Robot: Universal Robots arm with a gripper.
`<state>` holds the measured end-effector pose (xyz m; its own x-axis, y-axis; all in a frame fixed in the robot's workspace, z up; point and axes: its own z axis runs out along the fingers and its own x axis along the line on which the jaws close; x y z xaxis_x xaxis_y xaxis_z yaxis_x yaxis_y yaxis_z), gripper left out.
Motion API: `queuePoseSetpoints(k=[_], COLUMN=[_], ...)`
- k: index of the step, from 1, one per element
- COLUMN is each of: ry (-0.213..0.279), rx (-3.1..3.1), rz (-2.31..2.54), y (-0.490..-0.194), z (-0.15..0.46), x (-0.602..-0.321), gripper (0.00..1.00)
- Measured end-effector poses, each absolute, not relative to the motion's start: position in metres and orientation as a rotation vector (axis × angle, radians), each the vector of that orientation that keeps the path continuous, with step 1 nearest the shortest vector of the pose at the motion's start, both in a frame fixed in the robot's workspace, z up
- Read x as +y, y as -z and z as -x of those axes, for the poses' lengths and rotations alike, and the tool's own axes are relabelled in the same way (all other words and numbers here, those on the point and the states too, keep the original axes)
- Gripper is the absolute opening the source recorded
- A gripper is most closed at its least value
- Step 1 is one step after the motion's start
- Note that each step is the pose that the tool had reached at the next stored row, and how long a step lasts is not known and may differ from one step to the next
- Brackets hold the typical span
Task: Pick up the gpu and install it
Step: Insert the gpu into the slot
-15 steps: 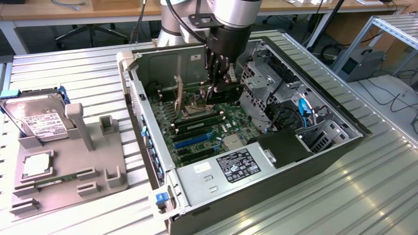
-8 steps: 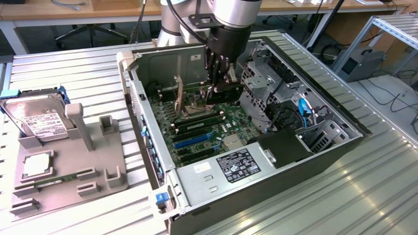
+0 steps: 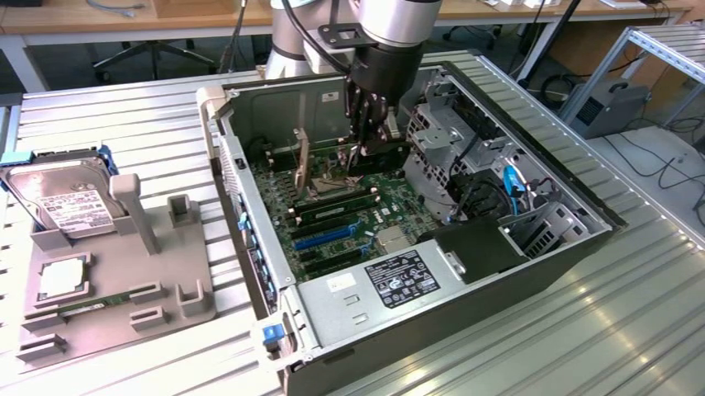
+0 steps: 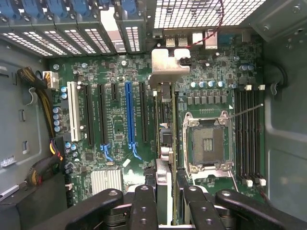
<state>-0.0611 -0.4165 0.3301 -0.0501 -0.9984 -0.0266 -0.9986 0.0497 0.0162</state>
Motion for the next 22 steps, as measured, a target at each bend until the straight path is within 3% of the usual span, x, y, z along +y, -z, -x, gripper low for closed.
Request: queuePoseSetpoints(k=[22], ry=[-0.047], rx=[2.246], rz=[2.185], y=[-0.3297], z=[0.0611], x=[-0.4165], gripper=[0.27])
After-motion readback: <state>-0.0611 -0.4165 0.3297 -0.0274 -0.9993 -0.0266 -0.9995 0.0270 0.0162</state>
